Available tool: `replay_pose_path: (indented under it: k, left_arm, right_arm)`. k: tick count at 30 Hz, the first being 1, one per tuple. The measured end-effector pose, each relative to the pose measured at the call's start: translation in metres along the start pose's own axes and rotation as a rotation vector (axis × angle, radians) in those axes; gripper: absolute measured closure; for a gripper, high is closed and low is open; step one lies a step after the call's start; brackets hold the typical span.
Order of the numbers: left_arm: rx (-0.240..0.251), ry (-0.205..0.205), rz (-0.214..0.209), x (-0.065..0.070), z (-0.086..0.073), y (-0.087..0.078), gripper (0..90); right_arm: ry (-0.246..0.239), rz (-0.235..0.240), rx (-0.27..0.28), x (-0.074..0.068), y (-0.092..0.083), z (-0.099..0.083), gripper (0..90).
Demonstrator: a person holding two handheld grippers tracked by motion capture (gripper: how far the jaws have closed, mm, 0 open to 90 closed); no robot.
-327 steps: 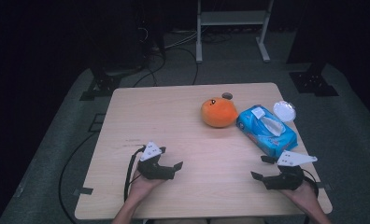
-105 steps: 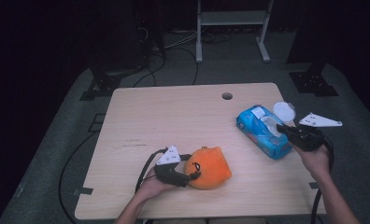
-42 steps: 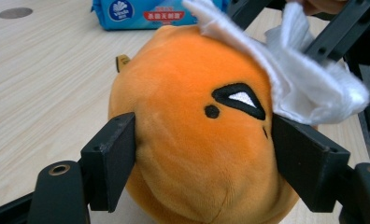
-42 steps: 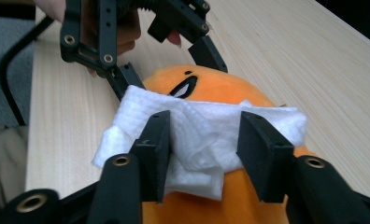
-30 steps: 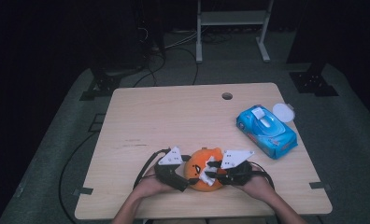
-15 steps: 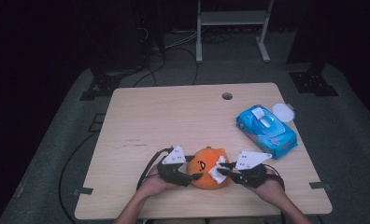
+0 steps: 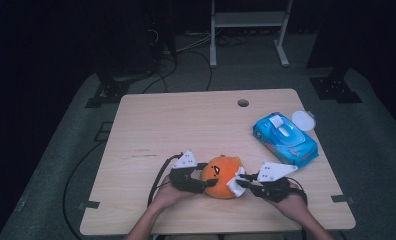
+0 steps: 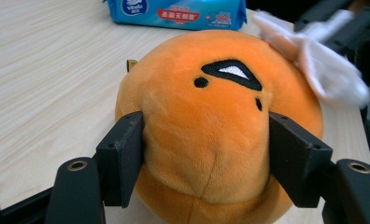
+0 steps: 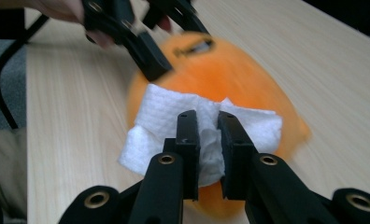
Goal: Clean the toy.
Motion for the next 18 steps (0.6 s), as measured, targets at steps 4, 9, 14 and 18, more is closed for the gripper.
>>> replay_pose_path:
  k: [4, 9, 14, 18]
  left_arm:
    - [0.001, -0.028, 0.005, -0.004, -0.003, -0.001, 33.2]
    - [0.000, -0.033, -0.001, -0.007, -0.004, -0.002, 33.0]
    - [0.006, -0.033, 0.004, -0.004, -0.003, -0.001, 32.8]
    - [0.015, -0.045, 0.036, -0.005, -0.002, 0.003, 32.3]
  right_arm:
    - [-0.043, -0.008, 0.001, -0.001, 0.011, 0.012, 79.3]
    - [0.007, -0.047, -0.004, 0.015, 0.001, -0.006, 79.3]
    - [0.033, -0.074, -0.015, 0.018, -0.007, -0.019, 79.3]
    - [-0.012, -0.054, -0.002, 0.003, 0.004, -0.006, 79.3]
Point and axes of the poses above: each handheld gripper's, and its own axes: y roughly forward along the jaws, z roughly out of its top, x roughly to its right, the point moved 4 cm from there along y, roughly forward along the jaws, and after that the axes turned 4 degrees about z, right-handed, at the moved point
